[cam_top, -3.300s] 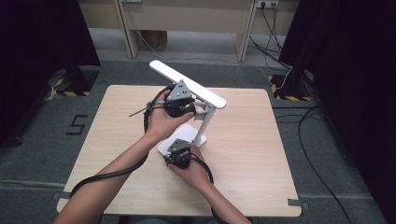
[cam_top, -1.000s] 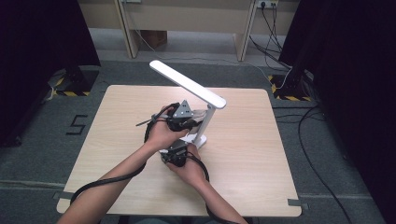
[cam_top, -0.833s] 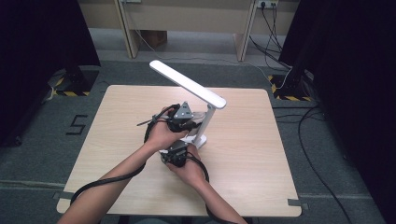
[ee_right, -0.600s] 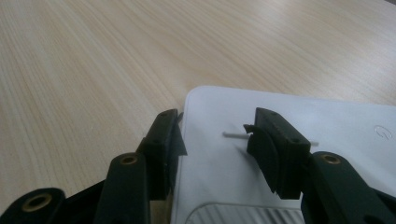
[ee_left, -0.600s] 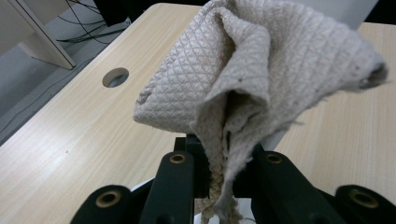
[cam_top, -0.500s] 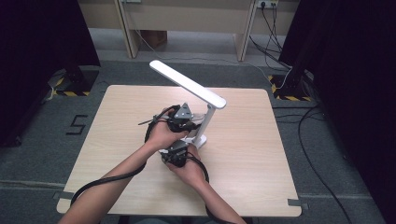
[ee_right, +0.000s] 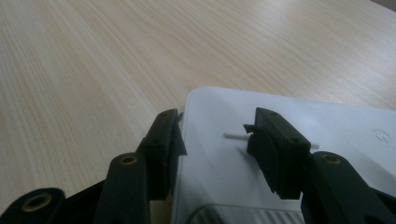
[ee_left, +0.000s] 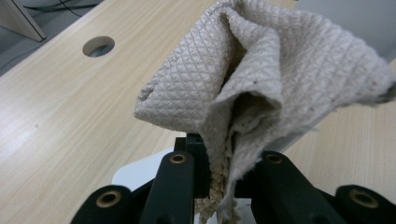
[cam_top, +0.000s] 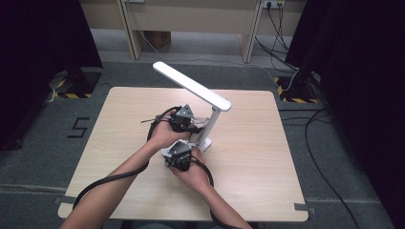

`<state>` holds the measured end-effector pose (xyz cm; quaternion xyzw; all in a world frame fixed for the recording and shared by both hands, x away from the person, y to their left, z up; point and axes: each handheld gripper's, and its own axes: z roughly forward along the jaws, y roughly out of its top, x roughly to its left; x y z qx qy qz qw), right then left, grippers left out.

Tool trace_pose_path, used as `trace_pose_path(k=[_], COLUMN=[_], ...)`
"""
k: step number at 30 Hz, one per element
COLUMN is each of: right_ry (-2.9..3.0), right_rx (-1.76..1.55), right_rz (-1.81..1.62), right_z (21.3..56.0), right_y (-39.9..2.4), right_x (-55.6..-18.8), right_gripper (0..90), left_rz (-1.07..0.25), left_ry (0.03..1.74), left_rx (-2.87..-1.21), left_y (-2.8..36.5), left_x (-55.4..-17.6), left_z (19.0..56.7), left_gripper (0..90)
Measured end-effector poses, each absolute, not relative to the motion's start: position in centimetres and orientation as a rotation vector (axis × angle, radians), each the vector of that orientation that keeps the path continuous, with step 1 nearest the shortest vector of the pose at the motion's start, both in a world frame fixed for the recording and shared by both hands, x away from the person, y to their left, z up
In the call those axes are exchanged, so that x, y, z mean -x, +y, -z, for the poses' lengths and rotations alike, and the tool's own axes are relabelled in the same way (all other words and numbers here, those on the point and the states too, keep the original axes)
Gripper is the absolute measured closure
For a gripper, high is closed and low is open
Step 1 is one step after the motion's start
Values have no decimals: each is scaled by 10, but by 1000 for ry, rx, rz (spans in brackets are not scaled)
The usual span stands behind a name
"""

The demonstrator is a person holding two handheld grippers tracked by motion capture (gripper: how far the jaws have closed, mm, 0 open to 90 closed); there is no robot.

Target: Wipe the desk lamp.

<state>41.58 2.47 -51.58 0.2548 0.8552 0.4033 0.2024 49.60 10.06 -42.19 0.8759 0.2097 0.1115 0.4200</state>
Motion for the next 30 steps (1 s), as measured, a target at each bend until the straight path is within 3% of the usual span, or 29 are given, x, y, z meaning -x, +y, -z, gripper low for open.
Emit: trace_pose_path(k=[17, 30], right_ry=[2394, 2401], right_rx=[-722, -731], right_rz=[-1140, -1136], right_z=[516, 515], right_y=[25, 24], right_x=[-416, -415], right_gripper=[518, 518], left_rz=[-196, -171], left_ry=[561, 476], left_rx=[-2228, -2238], left_y=[102, 103], left_x=[-504, -490], left_z=[437, 418], left_gripper=[810, 809])
